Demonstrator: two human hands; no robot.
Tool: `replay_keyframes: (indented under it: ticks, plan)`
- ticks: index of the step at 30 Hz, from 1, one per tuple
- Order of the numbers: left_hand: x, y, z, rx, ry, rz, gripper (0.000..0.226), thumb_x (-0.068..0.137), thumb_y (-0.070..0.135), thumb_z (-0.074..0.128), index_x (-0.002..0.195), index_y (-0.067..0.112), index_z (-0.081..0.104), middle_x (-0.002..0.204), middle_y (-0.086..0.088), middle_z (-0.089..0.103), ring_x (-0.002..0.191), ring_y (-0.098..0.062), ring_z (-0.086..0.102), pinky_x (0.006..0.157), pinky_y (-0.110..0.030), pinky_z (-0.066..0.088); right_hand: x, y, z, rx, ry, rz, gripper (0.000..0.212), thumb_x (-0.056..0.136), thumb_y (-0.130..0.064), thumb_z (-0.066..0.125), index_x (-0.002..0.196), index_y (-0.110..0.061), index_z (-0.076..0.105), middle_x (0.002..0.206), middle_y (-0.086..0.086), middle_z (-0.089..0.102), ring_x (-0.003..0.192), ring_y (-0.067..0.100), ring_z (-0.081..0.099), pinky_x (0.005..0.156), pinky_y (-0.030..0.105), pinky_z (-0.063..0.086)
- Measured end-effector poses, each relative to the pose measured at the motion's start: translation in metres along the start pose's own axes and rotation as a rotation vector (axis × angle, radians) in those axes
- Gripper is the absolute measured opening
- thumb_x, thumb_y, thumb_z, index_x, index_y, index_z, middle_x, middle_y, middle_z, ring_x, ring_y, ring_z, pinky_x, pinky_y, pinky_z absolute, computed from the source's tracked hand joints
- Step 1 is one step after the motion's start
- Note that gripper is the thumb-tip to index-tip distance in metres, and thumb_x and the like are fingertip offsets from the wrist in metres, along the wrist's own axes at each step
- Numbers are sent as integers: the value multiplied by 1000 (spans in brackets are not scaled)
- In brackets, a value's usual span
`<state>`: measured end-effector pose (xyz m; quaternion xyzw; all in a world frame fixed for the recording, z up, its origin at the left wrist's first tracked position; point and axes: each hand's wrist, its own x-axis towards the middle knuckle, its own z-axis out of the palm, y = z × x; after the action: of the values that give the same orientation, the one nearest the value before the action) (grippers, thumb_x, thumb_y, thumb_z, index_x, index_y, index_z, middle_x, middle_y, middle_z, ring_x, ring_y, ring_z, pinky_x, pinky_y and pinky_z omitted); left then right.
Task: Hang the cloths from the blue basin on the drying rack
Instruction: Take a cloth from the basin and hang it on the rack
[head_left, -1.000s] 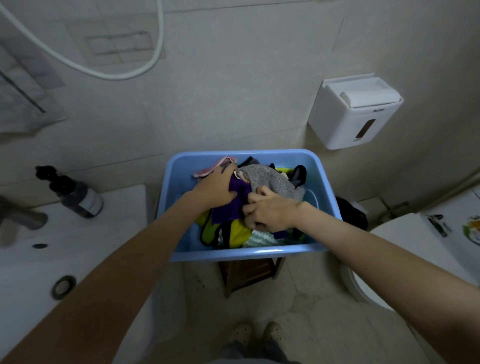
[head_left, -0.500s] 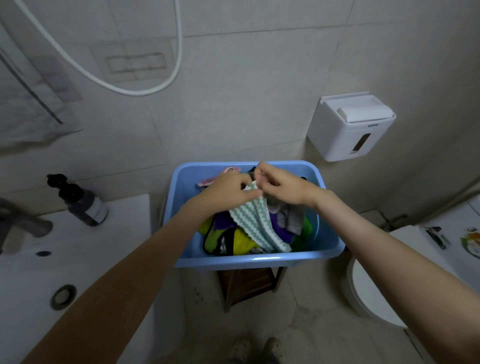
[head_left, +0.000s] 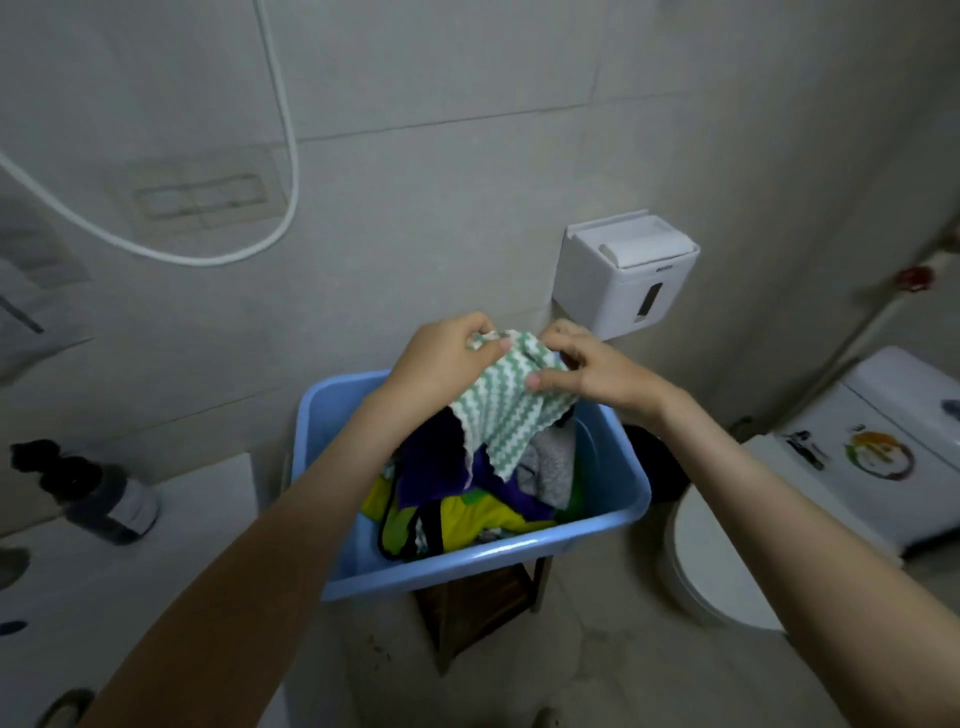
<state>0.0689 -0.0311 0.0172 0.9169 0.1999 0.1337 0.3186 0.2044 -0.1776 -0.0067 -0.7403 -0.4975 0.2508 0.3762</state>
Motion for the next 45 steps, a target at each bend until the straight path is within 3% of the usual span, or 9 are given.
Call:
replay_keyframes:
  ticks: [4, 10, 14, 21, 26, 33, 39, 42, 45]
  plan:
    - [9, 25, 17, 108, -105, 76, 39, 90, 44, 57, 107, 10, 66, 107, -12, 66, 105, -26, 58, 67, -26, 28, -33, 17, -20, 28, 151, 128, 17, 84, -20, 70, 84, -6, 62, 85, 8, 57, 78, 17, 53, 73, 31, 40]
    - [8, 70, 50, 119, -284, 247, 35, 94, 43, 51, 70, 18, 55, 60, 2, 46, 67, -20, 47, 56, -32, 25, -115, 38, -33, 87, 486, 349, 37, 78, -19, 76, 66, -16, 41, 61, -6, 41, 56, 3, 39, 56, 23, 30]
    - [-3, 123, 75, 109, -396, 407, 36, 95, 43, 50, 63, 27, 42, 60, 1, 47, 62, -16, 47, 53, -31, 30, -183, 38, -44, 146, 715, 428, 34, 83, -12, 71, 72, -14, 39, 53, -5, 41, 43, 6, 39, 45, 23, 30]
    - [-53, 207, 127, 89, -500, 654, 25, 94, 37, 51, 84, 15, 59, 73, -2, 55, 76, -22, 51, 59, -31, 30, -317, 27, -41, 290, 1149, 501, 16, 88, 5, 56, 87, -8, 47, 55, 9, 46, 34, 14, 41, 34, 22, 30]
    - [-121, 258, 168, 8, -582, 790, 36, 95, 37, 50, 82, 5, 59, 73, -14, 60, 69, -26, 55, 57, -33, 32, -423, 11, -10, 326, 1369, 509, 19, 93, 5, 48, 86, -9, 57, 55, 3, 60, 46, 8, 58, 43, 19, 47]
    - [-241, 320, 217, 84, -855, 1023, 45, 90, 30, 62, 61, 17, 30, 58, -1, 35, 60, -19, 35, 52, -33, 20, -574, -25, 66, 196, 1694, 677, 24, 96, 0, 48, 75, -12, 48, 55, 4, 50, 44, 1, 56, 48, 18, 47]
    - [-346, 355, 244, 86, -945, 1210, 45, 94, 31, 56, 60, 17, 29, 58, 1, 35, 62, -19, 35, 58, -34, 15, -677, -55, 136, 145, 1984, 853, 22, 95, 0, 48, 76, -12, 49, 47, -7, 50, 40, 0, 53, 43, 14, 41]
    - [-391, 369, 257, 79, -1034, 1276, 44, 94, 32, 56, 60, 16, 32, 58, 0, 36, 63, -20, 38, 57, -35, 19, -717, -71, 167, 92, 2115, 907, 7, 96, -2, 49, 90, -4, 53, 58, 4, 48, 41, -2, 52, 45, 14, 39]
    - [-440, 386, 270, 92, -1131, 1346, 44, 94, 29, 55, 60, 15, 32, 61, -6, 38, 68, -23, 43, 58, -36, 14, -759, -84, 198, 32, 2231, 1015, 17, 94, -6, 53, 80, -15, 55, 62, 4, 50, 44, -3, 52, 47, 14, 40]
